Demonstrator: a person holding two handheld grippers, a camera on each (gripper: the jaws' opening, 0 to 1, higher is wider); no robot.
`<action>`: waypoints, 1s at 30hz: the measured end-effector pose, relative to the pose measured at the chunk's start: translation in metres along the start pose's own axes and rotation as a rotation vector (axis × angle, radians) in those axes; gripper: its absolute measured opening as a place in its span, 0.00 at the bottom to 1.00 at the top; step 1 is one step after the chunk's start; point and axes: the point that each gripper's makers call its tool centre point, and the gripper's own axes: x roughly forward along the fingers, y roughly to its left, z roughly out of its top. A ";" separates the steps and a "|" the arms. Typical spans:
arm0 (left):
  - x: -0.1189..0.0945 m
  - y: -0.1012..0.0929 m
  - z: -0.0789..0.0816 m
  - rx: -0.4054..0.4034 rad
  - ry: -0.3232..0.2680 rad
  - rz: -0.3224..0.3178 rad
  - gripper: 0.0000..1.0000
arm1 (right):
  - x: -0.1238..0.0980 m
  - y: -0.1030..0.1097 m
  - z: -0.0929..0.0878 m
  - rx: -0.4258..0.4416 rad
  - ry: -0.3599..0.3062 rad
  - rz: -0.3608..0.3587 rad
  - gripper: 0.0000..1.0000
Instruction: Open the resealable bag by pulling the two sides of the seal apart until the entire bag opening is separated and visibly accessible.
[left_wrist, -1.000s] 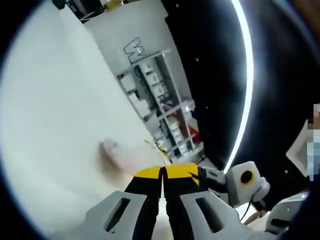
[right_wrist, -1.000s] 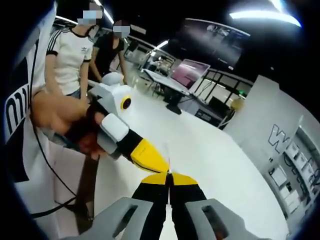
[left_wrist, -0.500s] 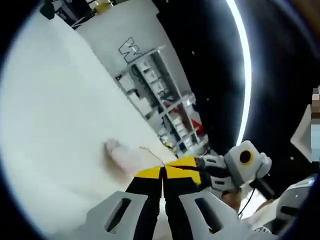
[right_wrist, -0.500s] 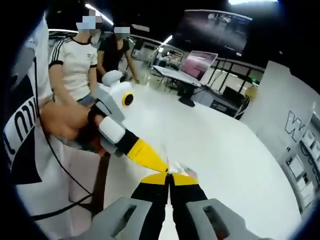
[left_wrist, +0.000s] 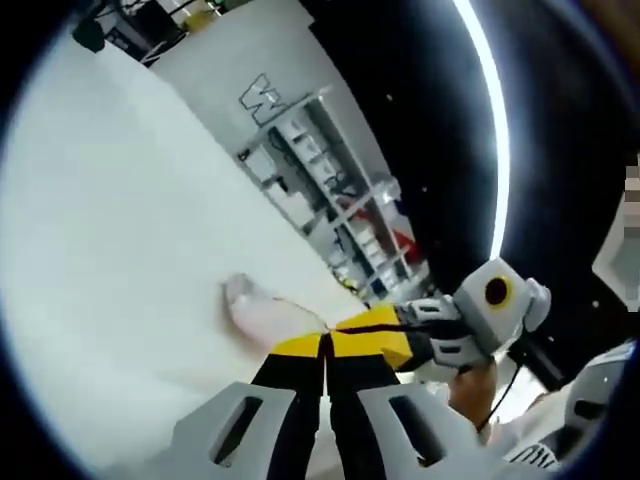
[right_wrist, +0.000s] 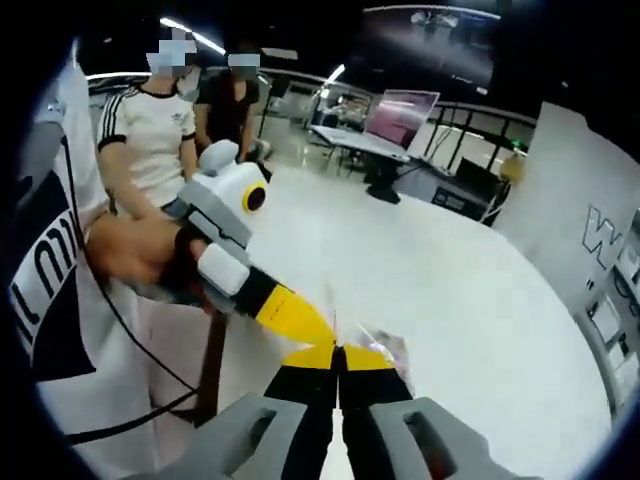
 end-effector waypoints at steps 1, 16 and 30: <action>0.000 0.000 0.000 0.000 0.001 0.001 0.00 | 0.000 0.000 0.000 -0.002 0.000 -0.004 0.00; 0.001 -0.001 -0.004 0.022 0.023 0.022 0.00 | -0.001 -0.003 0.003 -0.056 -0.027 -0.094 0.00; 0.001 0.000 -0.015 0.038 0.060 0.028 0.00 | -0.008 -0.016 0.009 -0.054 -0.071 -0.152 0.00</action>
